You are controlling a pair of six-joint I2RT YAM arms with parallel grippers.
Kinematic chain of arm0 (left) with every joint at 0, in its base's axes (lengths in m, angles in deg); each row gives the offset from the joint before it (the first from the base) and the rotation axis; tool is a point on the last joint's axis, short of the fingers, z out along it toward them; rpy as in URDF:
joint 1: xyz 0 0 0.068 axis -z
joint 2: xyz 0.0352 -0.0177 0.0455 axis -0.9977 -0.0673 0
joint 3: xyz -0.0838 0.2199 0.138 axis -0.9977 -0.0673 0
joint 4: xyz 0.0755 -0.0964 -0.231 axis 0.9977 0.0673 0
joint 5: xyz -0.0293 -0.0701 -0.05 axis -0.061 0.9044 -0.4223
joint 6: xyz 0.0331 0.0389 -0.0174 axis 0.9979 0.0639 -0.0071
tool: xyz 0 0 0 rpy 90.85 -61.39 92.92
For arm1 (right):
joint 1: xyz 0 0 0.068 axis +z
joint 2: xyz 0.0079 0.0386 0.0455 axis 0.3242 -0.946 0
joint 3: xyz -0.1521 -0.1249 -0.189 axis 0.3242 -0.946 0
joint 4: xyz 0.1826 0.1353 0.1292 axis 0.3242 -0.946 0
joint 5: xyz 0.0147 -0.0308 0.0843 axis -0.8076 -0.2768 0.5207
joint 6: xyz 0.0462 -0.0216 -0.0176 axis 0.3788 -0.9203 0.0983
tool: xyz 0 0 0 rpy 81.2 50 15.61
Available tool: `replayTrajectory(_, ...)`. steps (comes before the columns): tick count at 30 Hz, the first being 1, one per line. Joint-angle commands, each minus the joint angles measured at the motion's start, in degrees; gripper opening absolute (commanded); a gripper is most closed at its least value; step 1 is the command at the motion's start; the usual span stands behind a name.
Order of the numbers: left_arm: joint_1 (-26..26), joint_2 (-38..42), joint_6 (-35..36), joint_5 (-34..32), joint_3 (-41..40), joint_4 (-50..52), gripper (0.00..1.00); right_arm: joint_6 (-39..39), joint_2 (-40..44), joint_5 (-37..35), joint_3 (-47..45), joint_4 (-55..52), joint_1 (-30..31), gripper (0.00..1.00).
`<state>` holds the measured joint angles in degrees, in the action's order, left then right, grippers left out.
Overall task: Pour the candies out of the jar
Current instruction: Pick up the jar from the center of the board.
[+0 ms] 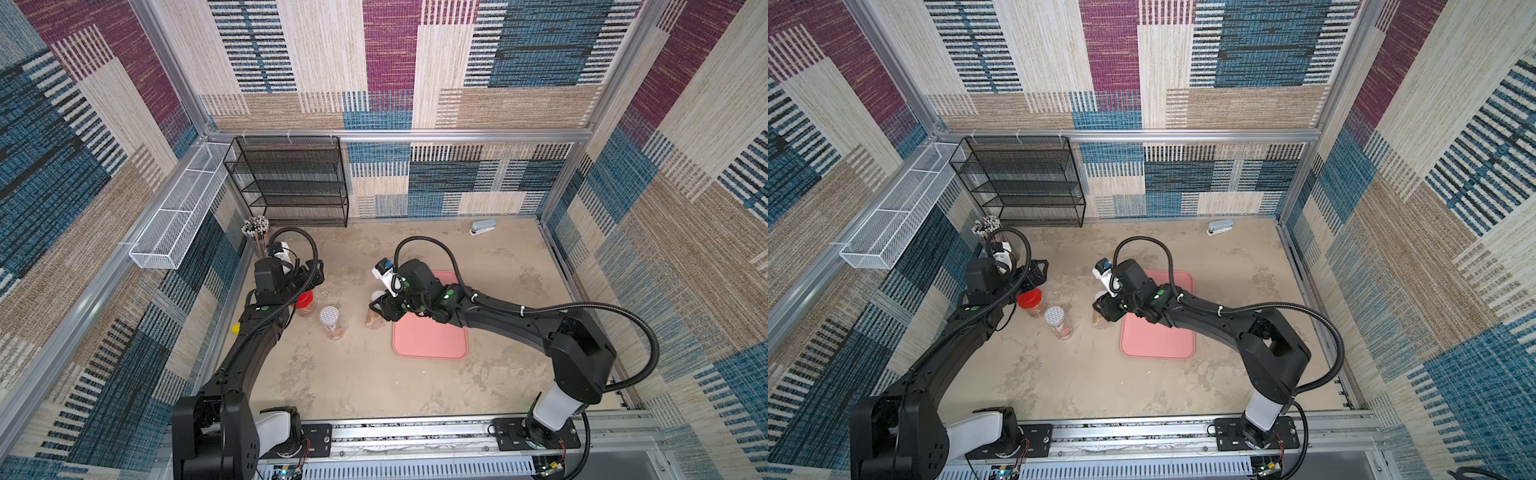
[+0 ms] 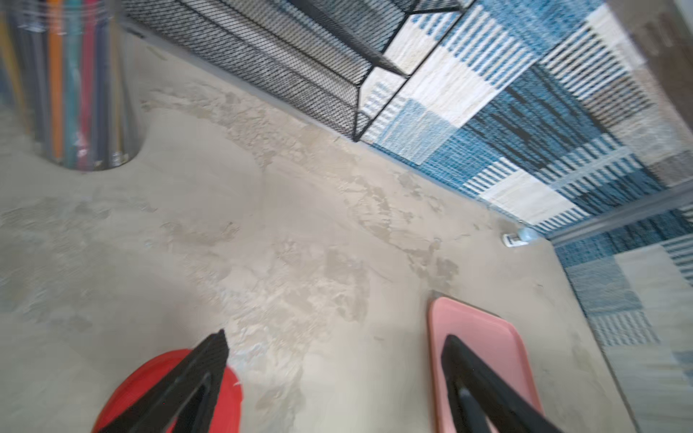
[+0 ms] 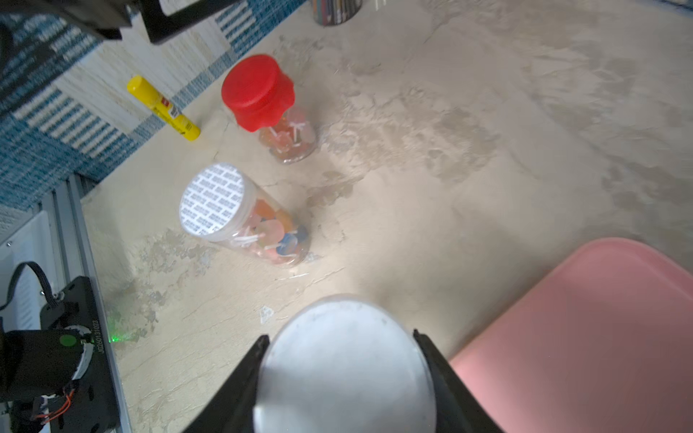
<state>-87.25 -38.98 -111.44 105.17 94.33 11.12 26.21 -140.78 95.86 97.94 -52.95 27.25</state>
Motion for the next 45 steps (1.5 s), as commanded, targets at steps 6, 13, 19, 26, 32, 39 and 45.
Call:
replayTrajectory(6, 8.55, -2.57, 8.87, 10.00, 9.84, 2.74, 0.91, -4.20, 4.97, 15.55, 3.54, -2.95, -14.30, 0.47)
replayTrajectory(13, 18.27, -6.49, 18.29, 15.64, 15.16, 1.53, 0.87, -4.27, 5.35, 26.56, 8.37, -6.73, -24.11, 0.47)
replayTrajectory(19, 24.62, -9.68, 22.28, 21.95, 16.84, 0.77, 0.86, -4.10, 7.23, 30.24, 8.24, -7.94, -27.51, 0.47)
replayTrajectory(26, 30.69, -13.63, 26.38, 24.11, 17.62, -0.16, 0.85, 0.03, 9.79, 36.16, 3.85, -6.77, -28.10, 0.46)
replayTrajectory(32, 32.48, -16.75, 28.46, 24.71, 19.02, -0.89, 0.83, 2.32, 11.93, 41.11, 1.29, -6.67, -28.08, 0.46)
replayTrajectory(39, 32.73, -17.51, 28.05, 26.39, 18.85, -3.14, 0.83, 4.17, 13.06, 45.11, -0.21, -5.40, -28.14, 0.45)
replayTrajectory(45, 32.74, -17.40, 26.93, 27.54, 17.77, -4.59, 0.83, 5.66, 13.10, 46.41, -0.41, -3.13, -28.15, 0.45)
